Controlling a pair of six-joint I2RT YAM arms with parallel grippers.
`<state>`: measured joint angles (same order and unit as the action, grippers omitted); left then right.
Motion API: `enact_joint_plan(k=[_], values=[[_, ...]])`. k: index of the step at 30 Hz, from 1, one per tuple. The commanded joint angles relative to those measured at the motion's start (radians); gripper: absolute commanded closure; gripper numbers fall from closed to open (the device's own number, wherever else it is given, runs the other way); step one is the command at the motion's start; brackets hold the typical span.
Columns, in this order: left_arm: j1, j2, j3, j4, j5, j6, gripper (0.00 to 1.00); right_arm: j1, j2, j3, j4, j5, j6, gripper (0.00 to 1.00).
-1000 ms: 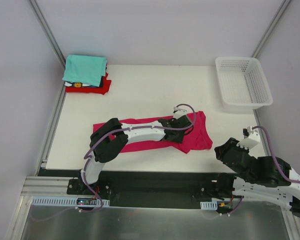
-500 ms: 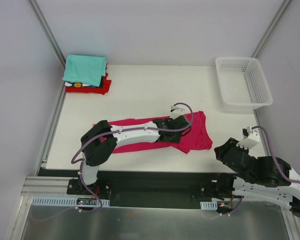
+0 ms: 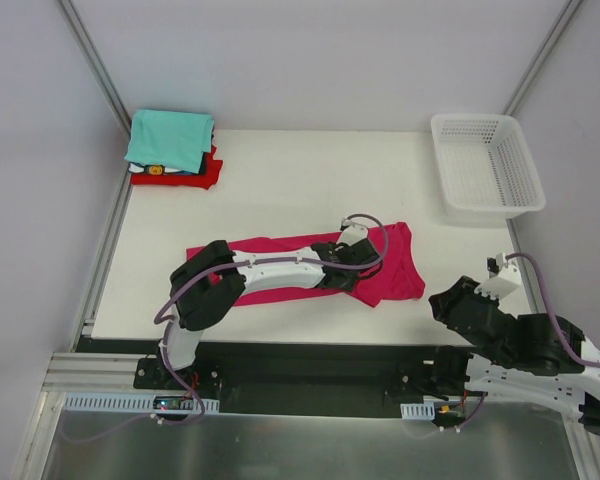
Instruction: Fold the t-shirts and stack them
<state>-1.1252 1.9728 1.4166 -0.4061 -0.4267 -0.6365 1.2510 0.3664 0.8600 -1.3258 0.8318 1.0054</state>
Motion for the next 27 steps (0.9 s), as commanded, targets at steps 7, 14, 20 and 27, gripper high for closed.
enact_joint_plan(k=[7,14,20,27], values=[[-0.01,0.054,0.048,-0.019,-0.011,0.024,0.57,0.004,-0.012,0.005,-0.046,0.007,-0.011,0.6],[-0.021,0.057,0.088,-0.019,-0.009,0.04,0.57,0.005,-0.009,0.002,-0.039,0.006,-0.014,0.6],[-0.022,0.075,0.114,-0.023,-0.006,0.046,0.57,0.005,-0.011,0.004,-0.039,0.006,-0.017,0.6],[-0.024,0.09,0.119,-0.025,0.002,0.037,0.57,0.005,-0.024,0.008,-0.05,0.007,-0.016,0.6]])
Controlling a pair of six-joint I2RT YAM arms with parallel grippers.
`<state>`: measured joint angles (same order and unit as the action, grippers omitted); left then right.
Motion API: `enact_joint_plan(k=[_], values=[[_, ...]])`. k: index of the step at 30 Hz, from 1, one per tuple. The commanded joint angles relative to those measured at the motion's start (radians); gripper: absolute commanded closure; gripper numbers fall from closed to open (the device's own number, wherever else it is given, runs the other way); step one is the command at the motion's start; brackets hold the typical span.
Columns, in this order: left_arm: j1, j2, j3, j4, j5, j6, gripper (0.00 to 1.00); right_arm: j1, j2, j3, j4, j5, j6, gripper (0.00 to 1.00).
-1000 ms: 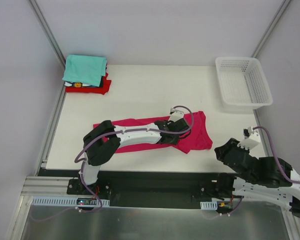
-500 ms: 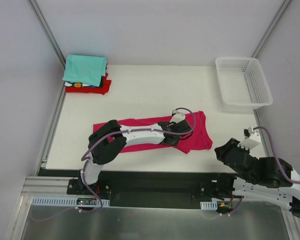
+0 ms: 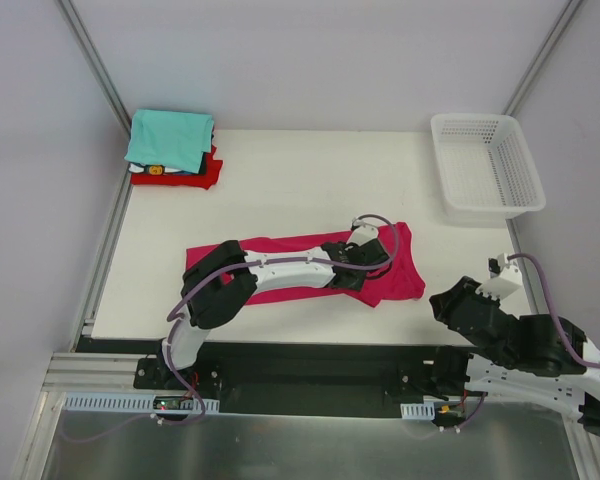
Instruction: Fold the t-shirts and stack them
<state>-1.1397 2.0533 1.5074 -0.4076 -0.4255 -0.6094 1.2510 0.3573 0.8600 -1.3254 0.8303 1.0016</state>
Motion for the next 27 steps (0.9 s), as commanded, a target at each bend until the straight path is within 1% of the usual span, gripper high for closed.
enact_joint_plan(k=[1,7,14,27], values=[[-0.009,0.01,0.03,-0.023,0.001,0.01,0.57,0.005,-0.014,0.007,-0.052,0.01,-0.012,0.6],[-0.009,0.024,0.036,-0.025,0.002,0.01,0.58,0.005,-0.017,0.007,-0.049,0.009,-0.012,0.6],[-0.011,0.024,0.053,-0.023,0.007,0.017,0.7,0.005,-0.021,0.001,-0.049,0.007,-0.012,0.6],[-0.015,-0.004,0.028,-0.037,-0.002,0.002,0.71,0.005,-0.03,-0.01,-0.041,0.006,-0.015,0.59]])
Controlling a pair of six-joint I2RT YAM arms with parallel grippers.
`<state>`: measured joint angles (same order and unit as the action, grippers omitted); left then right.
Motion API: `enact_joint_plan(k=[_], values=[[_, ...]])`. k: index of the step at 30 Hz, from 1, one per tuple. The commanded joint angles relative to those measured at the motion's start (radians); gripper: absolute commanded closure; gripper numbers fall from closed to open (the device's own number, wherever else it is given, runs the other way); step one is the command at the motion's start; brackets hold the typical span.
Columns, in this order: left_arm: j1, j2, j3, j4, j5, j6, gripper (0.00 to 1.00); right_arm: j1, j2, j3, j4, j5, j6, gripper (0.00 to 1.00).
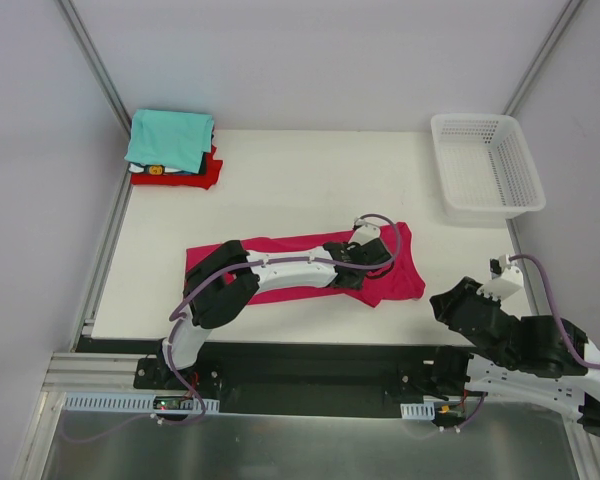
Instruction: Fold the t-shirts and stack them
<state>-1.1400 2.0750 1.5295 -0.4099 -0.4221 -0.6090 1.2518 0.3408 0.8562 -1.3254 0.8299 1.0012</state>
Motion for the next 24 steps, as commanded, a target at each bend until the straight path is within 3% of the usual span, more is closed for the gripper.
enact_joint_plan(k=[1,8,24], values=[[-0.015,-0.029,0.0,-0.035,-0.007,0.002,0.71,0.005,-0.014,-0.006,-0.041,0.006,-0.015,0.59],[-0.015,-0.033,-0.006,-0.041,-0.012,-0.005,0.89,0.003,-0.008,-0.005,-0.038,0.005,-0.018,0.59],[-0.021,-0.128,-0.092,-0.075,-0.037,-0.034,0.88,0.005,-0.005,-0.016,-0.02,0.0,-0.027,0.59]])
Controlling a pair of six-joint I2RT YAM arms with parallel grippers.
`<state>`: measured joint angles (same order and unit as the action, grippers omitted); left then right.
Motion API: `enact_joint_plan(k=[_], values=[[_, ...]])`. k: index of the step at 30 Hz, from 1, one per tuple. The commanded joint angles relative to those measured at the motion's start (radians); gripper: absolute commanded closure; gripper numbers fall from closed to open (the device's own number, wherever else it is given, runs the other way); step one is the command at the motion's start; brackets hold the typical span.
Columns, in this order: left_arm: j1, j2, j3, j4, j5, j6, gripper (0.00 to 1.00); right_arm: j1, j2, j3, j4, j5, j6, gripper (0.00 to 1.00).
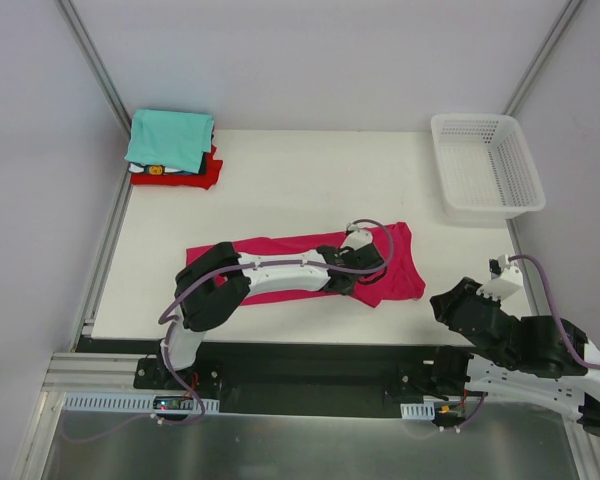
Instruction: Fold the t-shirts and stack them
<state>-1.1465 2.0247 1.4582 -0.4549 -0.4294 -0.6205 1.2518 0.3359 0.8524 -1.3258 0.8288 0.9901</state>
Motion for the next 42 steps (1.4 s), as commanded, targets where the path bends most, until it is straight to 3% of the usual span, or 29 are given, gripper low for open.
enact_joint_plan(k=[1,34,39,42], values=[[-0.013,-0.081,-0.024,-0.033,-0.031,-0.025,0.88,0.005,0.002,-0.012,-0.019,0.001,-0.016,0.59],[-0.022,-0.152,-0.148,-0.041,-0.045,-0.094,0.87,0.005,0.06,-0.041,0.039,-0.013,-0.03,0.58],[-0.027,-0.214,-0.174,-0.054,-0.06,-0.096,0.79,0.005,0.083,-0.061,0.109,-0.007,-0.068,0.54],[-0.027,-0.263,-0.183,-0.071,-0.088,-0.081,0.63,0.005,0.127,-0.047,0.157,0.003,-0.09,0.52]])
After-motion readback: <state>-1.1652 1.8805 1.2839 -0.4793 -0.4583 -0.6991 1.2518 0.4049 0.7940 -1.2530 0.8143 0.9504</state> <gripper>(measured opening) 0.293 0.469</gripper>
